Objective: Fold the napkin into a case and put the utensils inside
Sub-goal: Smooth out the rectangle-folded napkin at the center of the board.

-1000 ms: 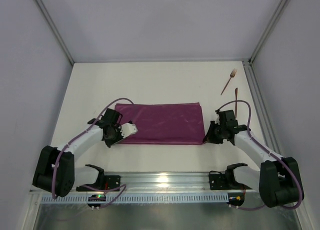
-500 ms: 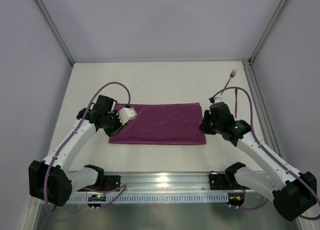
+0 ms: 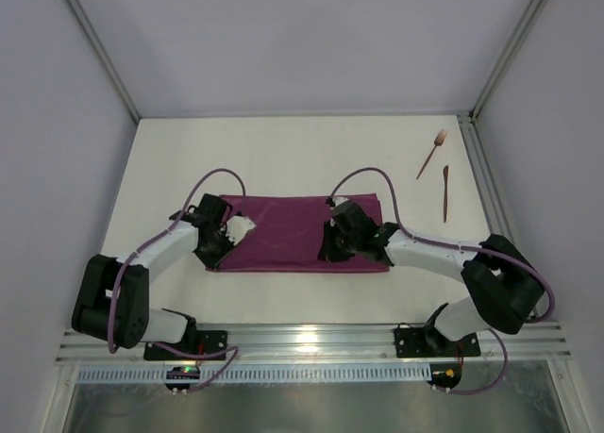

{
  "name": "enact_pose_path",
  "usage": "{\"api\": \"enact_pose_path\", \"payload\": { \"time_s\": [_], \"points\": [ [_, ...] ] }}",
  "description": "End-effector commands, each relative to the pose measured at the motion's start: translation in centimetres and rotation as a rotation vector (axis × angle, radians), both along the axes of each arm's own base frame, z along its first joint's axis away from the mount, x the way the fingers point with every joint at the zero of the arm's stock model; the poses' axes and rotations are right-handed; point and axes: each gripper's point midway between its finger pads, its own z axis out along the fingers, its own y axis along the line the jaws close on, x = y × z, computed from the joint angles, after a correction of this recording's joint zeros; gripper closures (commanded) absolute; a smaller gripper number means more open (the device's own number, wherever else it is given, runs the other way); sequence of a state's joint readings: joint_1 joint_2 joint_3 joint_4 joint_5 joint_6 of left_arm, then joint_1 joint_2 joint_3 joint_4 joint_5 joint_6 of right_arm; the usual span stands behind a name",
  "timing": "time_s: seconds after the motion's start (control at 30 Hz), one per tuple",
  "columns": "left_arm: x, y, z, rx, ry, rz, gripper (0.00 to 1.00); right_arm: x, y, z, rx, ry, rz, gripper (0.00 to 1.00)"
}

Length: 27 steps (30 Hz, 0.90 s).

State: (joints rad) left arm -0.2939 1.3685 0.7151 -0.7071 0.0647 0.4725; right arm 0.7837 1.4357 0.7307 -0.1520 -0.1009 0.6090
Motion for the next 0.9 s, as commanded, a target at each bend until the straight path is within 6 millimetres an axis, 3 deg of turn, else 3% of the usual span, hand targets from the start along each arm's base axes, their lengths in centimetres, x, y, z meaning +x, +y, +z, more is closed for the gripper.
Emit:
{"api": "enact_pose_path", "payload": {
  "time_s": [0.0,0.1,0.2,0.23,0.3,0.4,0.57,0.87],
  "points": [
    [2.7,0.1,0.3,0.011,-0.111,0.047,0.87,3.0,4.9,3.5,0.174,-0.091,0.031,0.97],
    [2.4,0.2,0.0,0.012,-0.102,0.04,0.88,3.2,7.0,3.5,0.17,-0.095,0.088,0.97],
    [1.4,0.5,-1.0,0.025,-0.068,0.031,0.88,2.8,10.7,4.4,0.22,-0.112,0.159,0.97],
    [0.9,0.7,-1.4,0.033,-0.054,0.023,0.88,1.8,11.8,3.2,0.221,-0.074,0.194,0.97],
    [0.5,0.7,-1.5,0.033,-0.046,0.019,0.88,1.4,13.4,2.9,0.254,-0.046,0.204,0.97],
    [0.3,0.7,-1.3,0.024,-0.055,0.012,0.88,0.5,14.3,0.9,0.285,0.029,0.186,0.97],
    [0.3,0.9,-1.4,0.035,-0.068,0.009,0.88,-0.4,12.7,-3.0,0.201,0.112,0.137,0.97],
    [0.5,2.5,-2.2,0.117,-0.093,0.008,0.89,-2.9,7.8,-5.6,0.107,0.189,0.058,0.97]
  ]
}}
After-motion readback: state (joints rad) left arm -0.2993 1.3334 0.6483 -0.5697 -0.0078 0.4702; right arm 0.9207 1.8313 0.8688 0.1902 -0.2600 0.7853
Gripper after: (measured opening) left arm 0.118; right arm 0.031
